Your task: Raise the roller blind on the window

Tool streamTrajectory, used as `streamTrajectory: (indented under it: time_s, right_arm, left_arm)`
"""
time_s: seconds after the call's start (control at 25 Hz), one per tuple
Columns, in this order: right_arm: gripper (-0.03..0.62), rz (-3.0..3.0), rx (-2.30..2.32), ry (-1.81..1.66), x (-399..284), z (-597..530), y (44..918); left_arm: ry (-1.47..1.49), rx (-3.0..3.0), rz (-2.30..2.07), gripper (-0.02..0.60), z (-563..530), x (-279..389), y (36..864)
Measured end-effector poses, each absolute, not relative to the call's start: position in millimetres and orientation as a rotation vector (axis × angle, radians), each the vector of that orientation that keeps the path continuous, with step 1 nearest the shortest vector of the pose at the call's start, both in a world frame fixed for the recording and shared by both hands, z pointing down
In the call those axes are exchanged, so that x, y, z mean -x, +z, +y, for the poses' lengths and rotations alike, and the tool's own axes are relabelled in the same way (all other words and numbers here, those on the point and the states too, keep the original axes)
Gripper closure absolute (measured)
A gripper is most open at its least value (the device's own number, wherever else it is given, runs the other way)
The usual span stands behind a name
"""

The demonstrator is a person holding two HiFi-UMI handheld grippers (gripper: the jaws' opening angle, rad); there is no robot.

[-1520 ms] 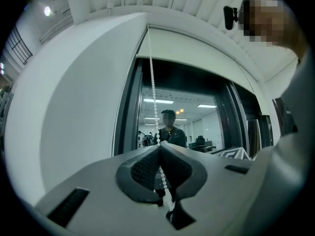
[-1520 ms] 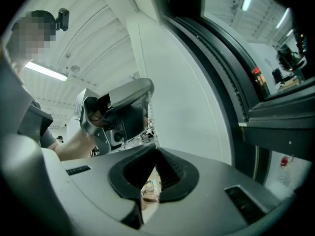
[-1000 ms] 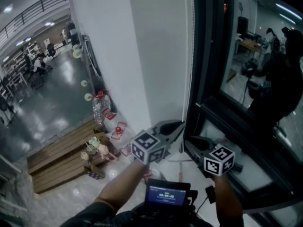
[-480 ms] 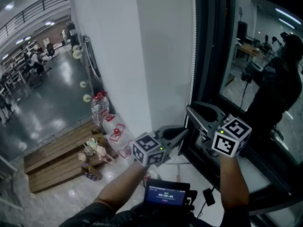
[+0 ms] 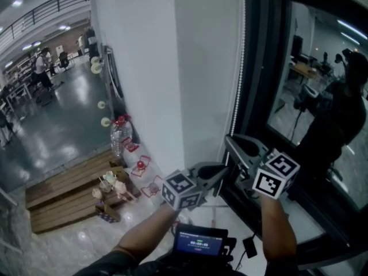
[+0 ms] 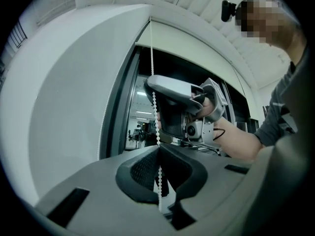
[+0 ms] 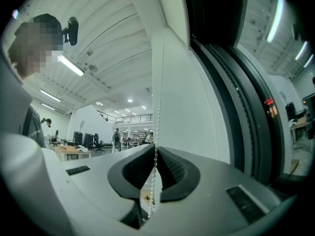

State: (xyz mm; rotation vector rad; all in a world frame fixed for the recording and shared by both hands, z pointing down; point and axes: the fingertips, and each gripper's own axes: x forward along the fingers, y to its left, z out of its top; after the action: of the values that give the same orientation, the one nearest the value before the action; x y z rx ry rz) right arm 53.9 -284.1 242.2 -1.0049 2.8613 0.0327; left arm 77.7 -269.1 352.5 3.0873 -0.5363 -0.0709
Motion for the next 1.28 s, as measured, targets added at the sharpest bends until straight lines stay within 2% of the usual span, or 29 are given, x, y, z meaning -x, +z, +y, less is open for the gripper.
streamTrajectory:
  time_s: [0.8, 0.92, 1.28]
  right_arm:
    - [0.580, 2.848, 0.975, -0.116, -62, -292, 283]
    - [0.580, 2.839, 0.968, -0.122, -65, -292, 282]
    - [0.580, 2.843, 0.943, -0.121, -61, -288, 281]
  left_arm:
    - [0.071, -3.011, -0.599, 0.575, -274, -70, 389]
    - [0.016, -3.010, -0.590, 0.499, -269, -57, 371]
    - [-0.291, -3.036, -0.659, 0.499, -278, -24, 256]
